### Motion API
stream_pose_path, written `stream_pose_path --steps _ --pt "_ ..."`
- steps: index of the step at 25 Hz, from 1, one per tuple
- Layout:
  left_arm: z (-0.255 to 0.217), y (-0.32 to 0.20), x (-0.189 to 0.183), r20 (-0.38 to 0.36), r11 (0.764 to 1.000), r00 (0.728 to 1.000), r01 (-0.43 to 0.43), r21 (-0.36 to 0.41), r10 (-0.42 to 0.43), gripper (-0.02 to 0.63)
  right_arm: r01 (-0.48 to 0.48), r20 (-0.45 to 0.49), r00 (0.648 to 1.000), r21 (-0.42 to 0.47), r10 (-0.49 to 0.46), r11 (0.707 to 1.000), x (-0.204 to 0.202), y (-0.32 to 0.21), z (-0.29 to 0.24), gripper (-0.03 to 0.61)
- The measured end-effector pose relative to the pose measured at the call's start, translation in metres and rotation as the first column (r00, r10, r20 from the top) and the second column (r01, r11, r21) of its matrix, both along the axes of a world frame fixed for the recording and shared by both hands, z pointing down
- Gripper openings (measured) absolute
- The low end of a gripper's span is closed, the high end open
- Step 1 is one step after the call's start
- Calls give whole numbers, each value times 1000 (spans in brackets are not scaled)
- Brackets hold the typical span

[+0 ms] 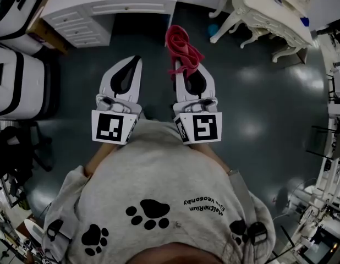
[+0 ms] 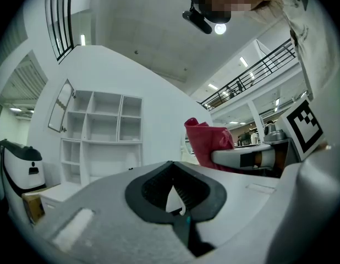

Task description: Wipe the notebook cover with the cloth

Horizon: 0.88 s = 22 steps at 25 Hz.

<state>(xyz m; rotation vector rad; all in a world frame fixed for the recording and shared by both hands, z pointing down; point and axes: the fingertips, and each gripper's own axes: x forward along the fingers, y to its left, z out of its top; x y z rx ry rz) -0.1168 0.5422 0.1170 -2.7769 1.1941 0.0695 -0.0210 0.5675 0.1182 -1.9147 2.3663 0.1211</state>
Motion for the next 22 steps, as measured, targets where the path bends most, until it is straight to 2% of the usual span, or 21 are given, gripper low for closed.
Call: stream_pose_path --steps 10,22 --pt "12 -64 0 -11 1000 1000 14 -15 -15 -2 -4 4 1000 -7 4 1000 6 -61 10 49" --pt "15 -199 8 -2 999 999 -34 -32 34 -2 -45 4 999 -16 45 999 10 -191 15 49"
